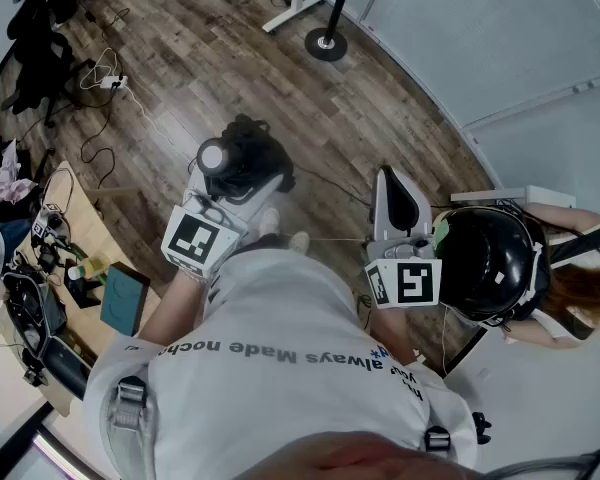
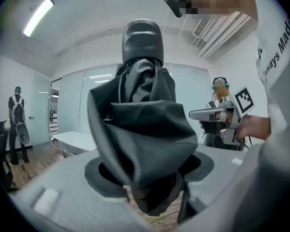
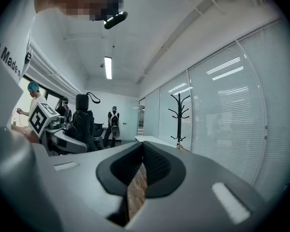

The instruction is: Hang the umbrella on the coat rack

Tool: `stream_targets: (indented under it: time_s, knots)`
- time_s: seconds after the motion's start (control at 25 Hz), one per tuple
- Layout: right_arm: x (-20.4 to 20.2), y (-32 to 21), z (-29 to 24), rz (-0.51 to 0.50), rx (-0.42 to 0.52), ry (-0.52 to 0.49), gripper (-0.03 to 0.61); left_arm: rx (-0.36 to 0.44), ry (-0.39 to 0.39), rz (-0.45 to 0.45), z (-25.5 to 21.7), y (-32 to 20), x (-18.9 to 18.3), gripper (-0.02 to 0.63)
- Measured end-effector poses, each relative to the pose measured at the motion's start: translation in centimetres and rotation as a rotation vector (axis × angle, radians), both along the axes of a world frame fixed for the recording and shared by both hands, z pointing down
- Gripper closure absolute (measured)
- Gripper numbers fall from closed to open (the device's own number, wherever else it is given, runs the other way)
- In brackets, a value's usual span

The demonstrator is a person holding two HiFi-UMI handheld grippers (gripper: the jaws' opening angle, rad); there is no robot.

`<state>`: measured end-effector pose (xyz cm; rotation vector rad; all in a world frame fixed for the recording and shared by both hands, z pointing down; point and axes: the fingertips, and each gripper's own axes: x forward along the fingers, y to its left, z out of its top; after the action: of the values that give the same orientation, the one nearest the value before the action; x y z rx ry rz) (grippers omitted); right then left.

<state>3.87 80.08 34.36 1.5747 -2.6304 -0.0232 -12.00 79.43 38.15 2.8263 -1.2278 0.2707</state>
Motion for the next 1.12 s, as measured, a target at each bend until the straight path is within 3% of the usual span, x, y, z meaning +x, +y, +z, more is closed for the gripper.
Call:
stream_targets:
  time_s: [0.68, 1.12]
  knots:
    - [-6.6, -6.3, 0.6, 0.035, -0.017, -0.026, 0.577, -0.021, -0.003, 0.015, 0.4, -6.4, -7.0, 0.319]
    - [-6.2, -14.9, 1.4, 0.026, -0.023, -0.035, 0.577, -0.034, -0.001, 0.008, 1.2, -14.6, -6.6, 0.319]
